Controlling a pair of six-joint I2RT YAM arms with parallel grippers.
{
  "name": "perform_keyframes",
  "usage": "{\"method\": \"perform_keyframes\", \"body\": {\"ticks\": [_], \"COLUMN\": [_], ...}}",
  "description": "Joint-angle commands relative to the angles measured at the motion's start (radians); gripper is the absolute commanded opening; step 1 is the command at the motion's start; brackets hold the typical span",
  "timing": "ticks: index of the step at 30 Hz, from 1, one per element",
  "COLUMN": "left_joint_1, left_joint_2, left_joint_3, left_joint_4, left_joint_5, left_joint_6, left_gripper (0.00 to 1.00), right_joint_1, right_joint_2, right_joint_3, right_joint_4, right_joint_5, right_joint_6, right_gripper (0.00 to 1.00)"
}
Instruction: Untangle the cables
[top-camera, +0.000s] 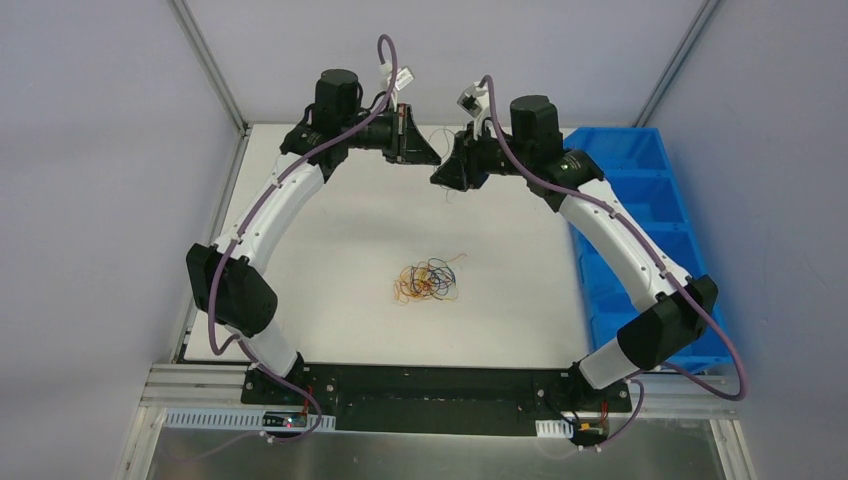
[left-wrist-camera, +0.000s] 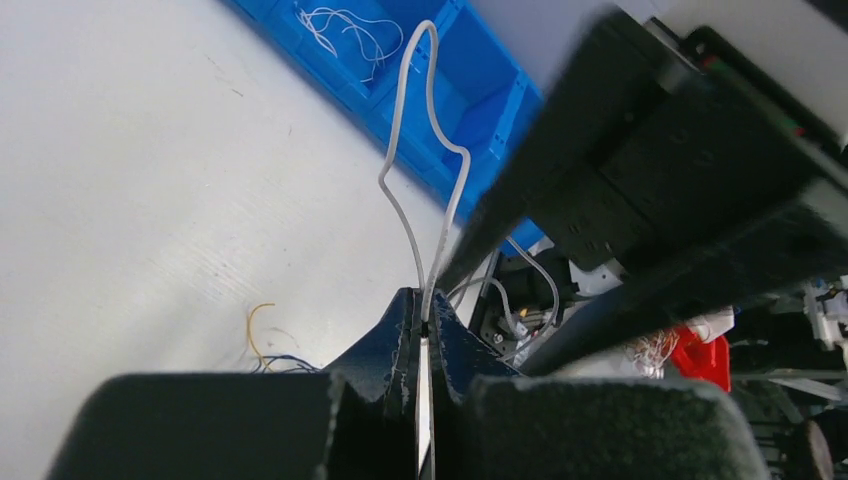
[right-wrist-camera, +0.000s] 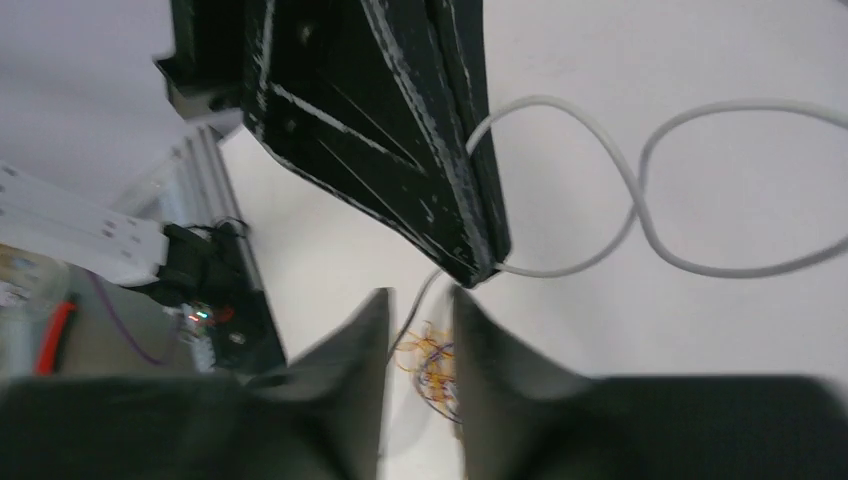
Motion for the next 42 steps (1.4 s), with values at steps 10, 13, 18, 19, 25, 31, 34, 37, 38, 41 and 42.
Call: {"method": "perform_keyframes", "body": {"ticks": [10,13,18,19,25,31,34,37,38,41,42], "left_joint_1": [0.014,0.026,0.034,0.035,0.042,0.061,0.064,0.073,0.074,0.074,0.074], "left_joint_2": [0.014,-0.005,-0.026,-0.028,-0.049,-0.054,-0.055,-0.054,-0.054,-0.045,-0.037], "left_joint_3": [0.016,-0.028,-0.081,-0.093,-0.173,-0.24,-0.289,-0.335,-0.351,-0.394,-0.409], "left_joint_4": [0.155,0.124,-0.015,-0.037,-0.081,-0.21,-0.279,-0.304,-0.305,-0.305,-0.304], "left_joint_5": [-0.031,-0.058,-0.132,-0.147,-0.212,-0.271,-0.349,-0.361,-0.354,-0.274,-0.256], "left_joint_6": [-0.179,-0.113,0.05,0.075,0.157,0.33,0.402,0.409,0.408,0.387,0.373], "left_gripper": [0.63,0.92,0.99,0.99,0.99,0.99,0.99,0.99,0.97,0.89,0.87], "right_joint_1": [-0.228,-0.365,-0.663,-0.712,-0.884,-0.922,-0.923,-0.889,-0.868,-0.764,-0.715], "right_joint_2": [-0.08,-0.098,-0.082,-0.062,0.138,0.339,0.332,0.266,0.239,0.15,0.122], "right_joint_3": [0.111,0.151,0.162,0.167,0.241,0.359,0.402,0.386,0.371,0.272,0.218], "right_joint_4": [-0.26,-0.42,-0.743,-0.792,-0.849,-0.853,-0.852,-0.874,-0.884,-0.912,-0.905], "right_joint_5": [-0.004,-0.026,-0.041,-0.028,0.13,0.308,0.311,0.261,0.24,0.135,0.092], "right_joint_6": [-0.09,-0.206,-0.54,-0.631,-0.961,-1.031,-0.972,-0.908,-0.876,-0.753,-0.712], "right_gripper": [0.0,0.0,0.0,0.0,0.0,0.52,0.72,0.79,0.79,0.8,0.8]}}
